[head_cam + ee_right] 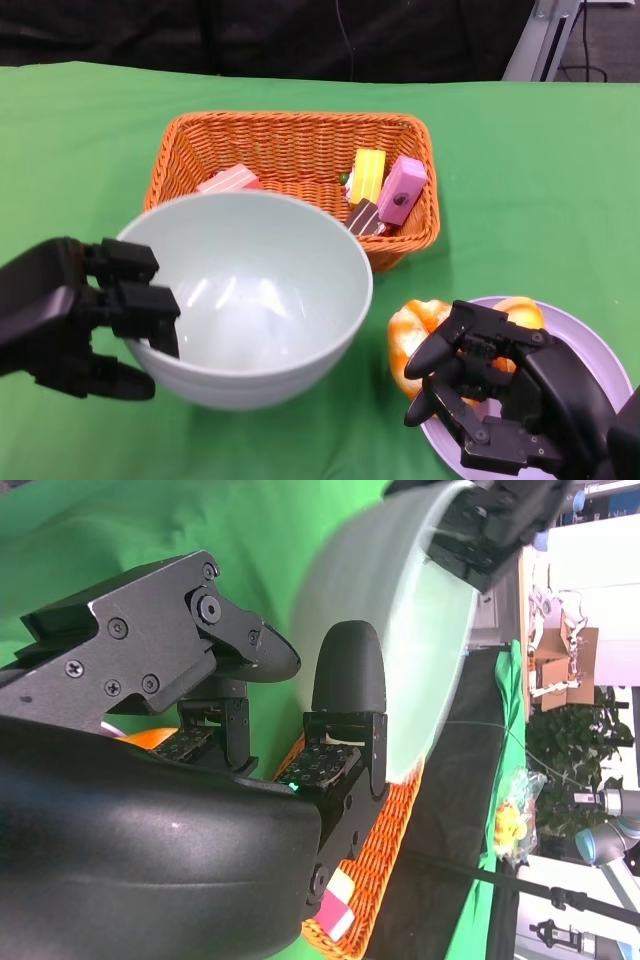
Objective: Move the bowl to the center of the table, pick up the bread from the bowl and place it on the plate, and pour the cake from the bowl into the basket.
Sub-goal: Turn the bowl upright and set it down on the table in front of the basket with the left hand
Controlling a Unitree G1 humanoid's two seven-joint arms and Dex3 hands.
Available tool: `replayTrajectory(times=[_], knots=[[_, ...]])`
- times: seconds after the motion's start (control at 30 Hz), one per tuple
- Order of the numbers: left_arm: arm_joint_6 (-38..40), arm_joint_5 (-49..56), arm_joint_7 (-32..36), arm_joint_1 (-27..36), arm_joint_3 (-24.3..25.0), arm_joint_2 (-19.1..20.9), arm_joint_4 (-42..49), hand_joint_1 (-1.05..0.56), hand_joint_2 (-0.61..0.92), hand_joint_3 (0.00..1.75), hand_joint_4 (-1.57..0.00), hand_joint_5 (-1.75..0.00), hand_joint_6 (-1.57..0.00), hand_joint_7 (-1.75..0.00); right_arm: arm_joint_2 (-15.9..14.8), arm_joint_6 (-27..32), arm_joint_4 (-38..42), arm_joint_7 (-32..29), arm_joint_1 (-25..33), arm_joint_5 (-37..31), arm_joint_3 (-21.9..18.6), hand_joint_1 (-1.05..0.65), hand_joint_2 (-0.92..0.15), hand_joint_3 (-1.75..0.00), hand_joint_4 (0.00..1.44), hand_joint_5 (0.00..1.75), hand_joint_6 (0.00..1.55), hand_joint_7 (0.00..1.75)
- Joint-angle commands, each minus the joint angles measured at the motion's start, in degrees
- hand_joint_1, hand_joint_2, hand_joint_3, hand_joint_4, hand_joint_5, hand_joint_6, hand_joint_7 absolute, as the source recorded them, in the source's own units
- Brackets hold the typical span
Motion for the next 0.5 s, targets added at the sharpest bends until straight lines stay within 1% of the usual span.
replayTrajectory(times=[0.03, 0.17, 0.3, 0.4, 0.5], knots=[[-0.48, 5.75, 7.63, 0.83, -0.52, 2.12, -0.67, -0.16, 0.85, 0.07, -0.86, -1.6, -0.93, -1.08, -0.32, -0.4, -0.29, -0.29, 0.18, 0.07, -0.45, -0.12, -0.66, -0.92, 0.72, 1.27, 0.66, 1.24], [-0.48, 15.49, 17.04, 0.96, -1.46, 3.52, -0.25, -0.18, 0.84, 0.04, -0.86, -1.61, -0.94, -1.06, -0.37, -0.46, -0.48, -0.29, 0.25, -0.11, -0.41, -0.11, -0.67, -0.91, 0.72, 1.27, 0.66, 1.23], [-0.48, 25.72, 26.83, 0.56, -1.98, 4.5, 0.04, -0.17, 0.83, 0.02, -0.83, -1.63, -0.88, -1.14, -0.37, -0.49, -0.47, -0.24, 0.25, -0.07, -0.47, -0.1, -0.67, -0.91, 0.72, 1.28, 0.66, 1.24], [0.89, 33.66, 34.77, -0.24, -3.4, 5.3, 0.34, -0.15, 0.86, 0.01, -0.82, -1.69, -0.76, -1.41, -0.04, 0.15, -1.03, -0.72, 0.4, -0.12, -0.31, -0.1, -0.66, -0.9, 0.72, 1.28, 0.66, 1.24], [5.64, 42.2, 47.37, -0.86, -8.52, 7.19, -0.87, -0.11, 0.87, 0.01, -0.79, -1.71, -0.68, -1.54, -0.08, 0.21, -1.17, -0.75, 0.4, 0.02, -0.24, -0.1, -0.67, -0.9, 0.72, 1.28, 0.66, 1.24]])
